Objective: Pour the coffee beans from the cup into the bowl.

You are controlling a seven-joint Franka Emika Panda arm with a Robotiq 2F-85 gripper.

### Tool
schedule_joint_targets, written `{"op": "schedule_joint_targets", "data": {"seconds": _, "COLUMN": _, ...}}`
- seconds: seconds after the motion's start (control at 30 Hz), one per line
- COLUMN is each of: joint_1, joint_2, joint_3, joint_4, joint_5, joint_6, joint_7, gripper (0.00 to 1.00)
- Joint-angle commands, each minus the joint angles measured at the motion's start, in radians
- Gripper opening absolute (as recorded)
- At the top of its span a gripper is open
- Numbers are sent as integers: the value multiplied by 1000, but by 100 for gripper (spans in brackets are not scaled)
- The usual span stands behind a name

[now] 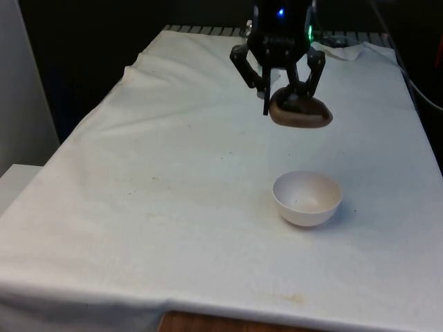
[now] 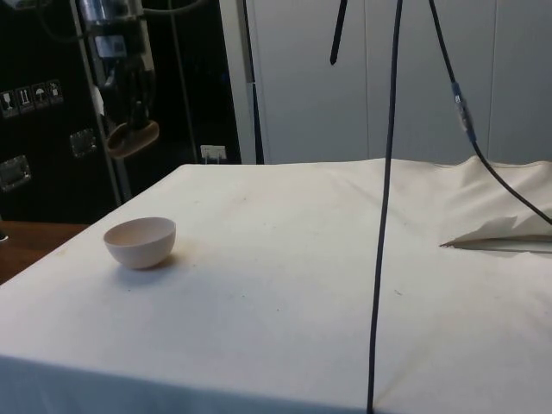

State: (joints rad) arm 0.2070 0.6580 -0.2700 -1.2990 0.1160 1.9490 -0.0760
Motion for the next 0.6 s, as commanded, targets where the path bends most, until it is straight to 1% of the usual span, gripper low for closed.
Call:
{"op": "schedule_joint_targets", "data": {"seconds": 0.0, "joint_1": 10, "joint_2": -37, "joint_3": -4, "joint_4": -62, "joint_5": -5, "joint_6": 42, "joint_7": 2, "gripper": 1}}
{"op": "schedule_joint_targets", "data": {"seconds": 0.03, "joint_1": 10, "joint_2": -37, "joint_3": -3, "joint_4": -69, "joint_5": -5, "joint_6": 50, "joint_7": 2, "gripper": 1}}
{"op": "schedule_joint_targets", "data": {"seconds": 0.07, "joint_1": 0, "joint_2": 0, "joint_3": 0, "joint_4": -7, "joint_5": 0, "joint_6": 8, "joint_7": 0, "gripper": 1}}
{"op": "schedule_joint_targets", "data": {"seconds": 0.1, "joint_1": 10, "joint_2": -37, "joint_3": -2, "joint_4": -75, "joint_5": -5, "joint_6": 57, "joint_7": 2, "gripper": 1}}
{"op": "schedule_joint_targets", "data": {"seconds": 0.27, "joint_1": 9, "joint_2": -40, "joint_3": 1, "joint_4": -102, "joint_5": -5, "joint_6": 89, "joint_7": 0, "gripper": 1}}
{"op": "schedule_joint_targets", "data": {"seconds": 0.33, "joint_1": 8, "joint_2": -43, "joint_3": 0, "joint_4": -97, "joint_5": -8, "joint_6": 83, "joint_7": -3, "gripper": 1}}
{"op": "schedule_joint_targets", "data": {"seconds": 0.37, "joint_1": 0, "joint_2": -2, "joint_3": 4, "joint_4": -45, "joint_5": -2, "joint_6": 57, "joint_7": -1, "gripper": 1}}
{"op": "schedule_joint_targets", "data": {"seconds": 0.4, "joint_1": 8, "joint_2": -44, "joint_3": 1, "joint_4": -95, "joint_5": -9, "joint_6": 81, "joint_7": -4, "gripper": 1}}
{"op": "schedule_joint_targets", "data": {"seconds": 0.57, "joint_1": 6, "joint_2": -67, "joint_3": 4, "joint_4": -93, "joint_5": -18, "joint_6": 64, "joint_7": -11, "gripper": 1}}
